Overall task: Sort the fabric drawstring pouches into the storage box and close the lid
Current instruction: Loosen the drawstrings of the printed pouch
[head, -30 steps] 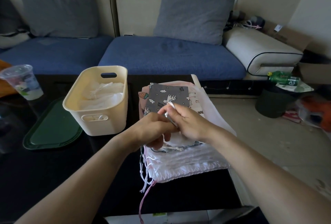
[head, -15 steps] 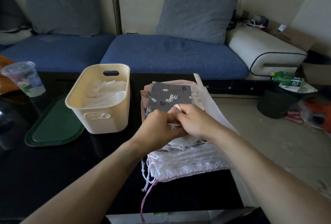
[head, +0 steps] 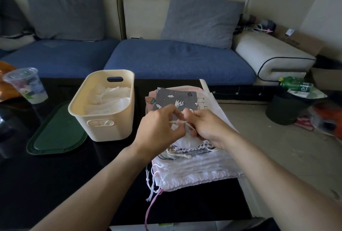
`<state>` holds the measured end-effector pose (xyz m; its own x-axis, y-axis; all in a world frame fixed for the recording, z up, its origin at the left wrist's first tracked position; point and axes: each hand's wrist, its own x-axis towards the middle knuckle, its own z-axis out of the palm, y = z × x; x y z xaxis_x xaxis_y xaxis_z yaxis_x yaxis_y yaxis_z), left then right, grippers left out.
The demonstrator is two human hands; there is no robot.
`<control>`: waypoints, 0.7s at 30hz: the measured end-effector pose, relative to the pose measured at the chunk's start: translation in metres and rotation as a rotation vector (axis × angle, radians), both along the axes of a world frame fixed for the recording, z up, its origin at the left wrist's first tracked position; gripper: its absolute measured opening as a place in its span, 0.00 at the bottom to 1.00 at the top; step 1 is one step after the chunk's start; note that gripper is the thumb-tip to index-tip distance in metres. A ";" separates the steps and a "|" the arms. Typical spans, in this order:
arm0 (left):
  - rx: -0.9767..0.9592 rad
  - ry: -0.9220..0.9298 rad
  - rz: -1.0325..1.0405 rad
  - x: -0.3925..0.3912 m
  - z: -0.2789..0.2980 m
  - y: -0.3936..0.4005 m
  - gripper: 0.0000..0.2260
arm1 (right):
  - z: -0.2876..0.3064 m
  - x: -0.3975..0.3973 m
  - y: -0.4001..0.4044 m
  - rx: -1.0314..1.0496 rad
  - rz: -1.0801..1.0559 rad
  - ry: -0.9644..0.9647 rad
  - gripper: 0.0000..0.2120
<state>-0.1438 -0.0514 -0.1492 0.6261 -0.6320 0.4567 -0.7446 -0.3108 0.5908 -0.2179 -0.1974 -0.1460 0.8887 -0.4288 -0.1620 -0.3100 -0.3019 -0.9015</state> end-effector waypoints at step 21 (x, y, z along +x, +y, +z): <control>0.079 1.306 -0.247 -0.010 -0.002 -0.014 0.14 | -0.008 -0.007 -0.019 0.255 -0.053 0.011 0.28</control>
